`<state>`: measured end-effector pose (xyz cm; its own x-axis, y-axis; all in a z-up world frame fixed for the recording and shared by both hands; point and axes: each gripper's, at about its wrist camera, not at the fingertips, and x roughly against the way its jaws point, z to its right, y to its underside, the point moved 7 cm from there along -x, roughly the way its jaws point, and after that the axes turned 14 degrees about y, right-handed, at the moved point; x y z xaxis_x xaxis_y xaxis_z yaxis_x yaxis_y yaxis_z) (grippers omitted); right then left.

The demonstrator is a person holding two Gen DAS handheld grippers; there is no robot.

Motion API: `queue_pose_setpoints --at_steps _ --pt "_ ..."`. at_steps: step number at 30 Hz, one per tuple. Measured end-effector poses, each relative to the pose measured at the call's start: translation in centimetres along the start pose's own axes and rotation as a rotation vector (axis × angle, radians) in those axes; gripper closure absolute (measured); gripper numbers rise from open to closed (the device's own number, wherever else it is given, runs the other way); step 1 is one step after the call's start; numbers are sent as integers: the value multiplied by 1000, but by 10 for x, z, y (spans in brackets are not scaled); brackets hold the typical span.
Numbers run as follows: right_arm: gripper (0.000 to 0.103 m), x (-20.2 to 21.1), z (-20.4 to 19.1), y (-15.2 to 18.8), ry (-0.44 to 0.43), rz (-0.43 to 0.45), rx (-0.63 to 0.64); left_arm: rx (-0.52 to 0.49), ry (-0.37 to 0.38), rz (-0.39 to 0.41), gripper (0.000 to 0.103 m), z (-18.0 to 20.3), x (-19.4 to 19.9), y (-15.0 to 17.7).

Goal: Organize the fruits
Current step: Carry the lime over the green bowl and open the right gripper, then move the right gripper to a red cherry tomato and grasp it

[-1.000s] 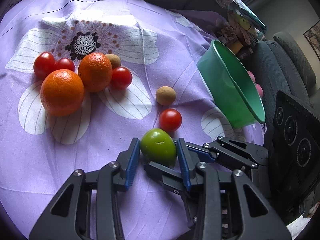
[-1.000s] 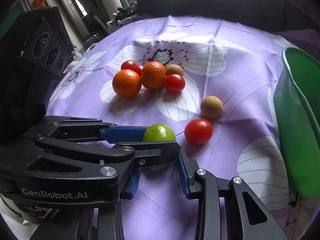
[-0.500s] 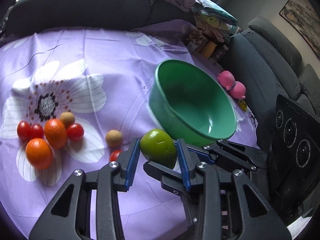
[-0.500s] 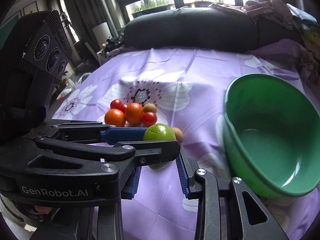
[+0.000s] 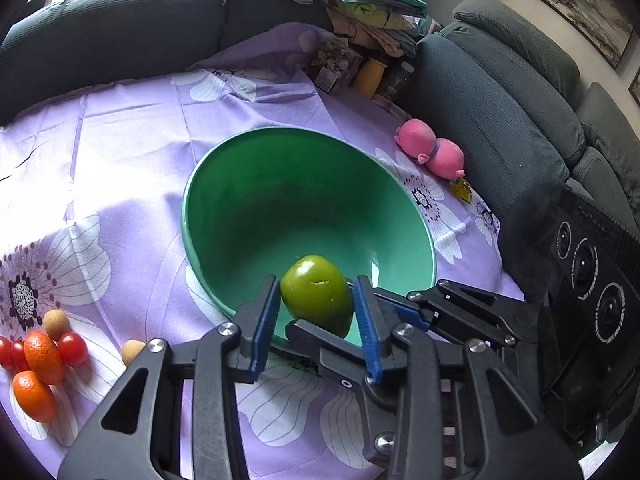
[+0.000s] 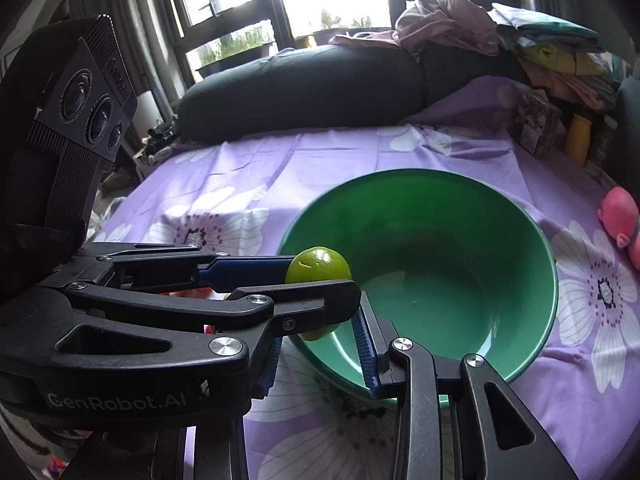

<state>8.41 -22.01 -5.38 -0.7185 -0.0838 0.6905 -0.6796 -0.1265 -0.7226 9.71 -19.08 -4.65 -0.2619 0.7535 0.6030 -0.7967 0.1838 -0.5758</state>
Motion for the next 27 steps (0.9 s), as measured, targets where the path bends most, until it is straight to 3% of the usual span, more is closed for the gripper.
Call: queue_pose_setpoints --at_steps 6,17,21,27 --pt "67 -7 12 8 5 -29 -28 15 -17 -7 62 -2 -8 -1" --pt "67 8 16 9 60 -10 -22 17 -55 71 22 -4 27 6" --pt "67 21 17 10 71 14 -22 73 -40 119 9 -8 50 15" --pt "67 35 5 9 56 35 -8 211 -85 201 8 -31 94 33"
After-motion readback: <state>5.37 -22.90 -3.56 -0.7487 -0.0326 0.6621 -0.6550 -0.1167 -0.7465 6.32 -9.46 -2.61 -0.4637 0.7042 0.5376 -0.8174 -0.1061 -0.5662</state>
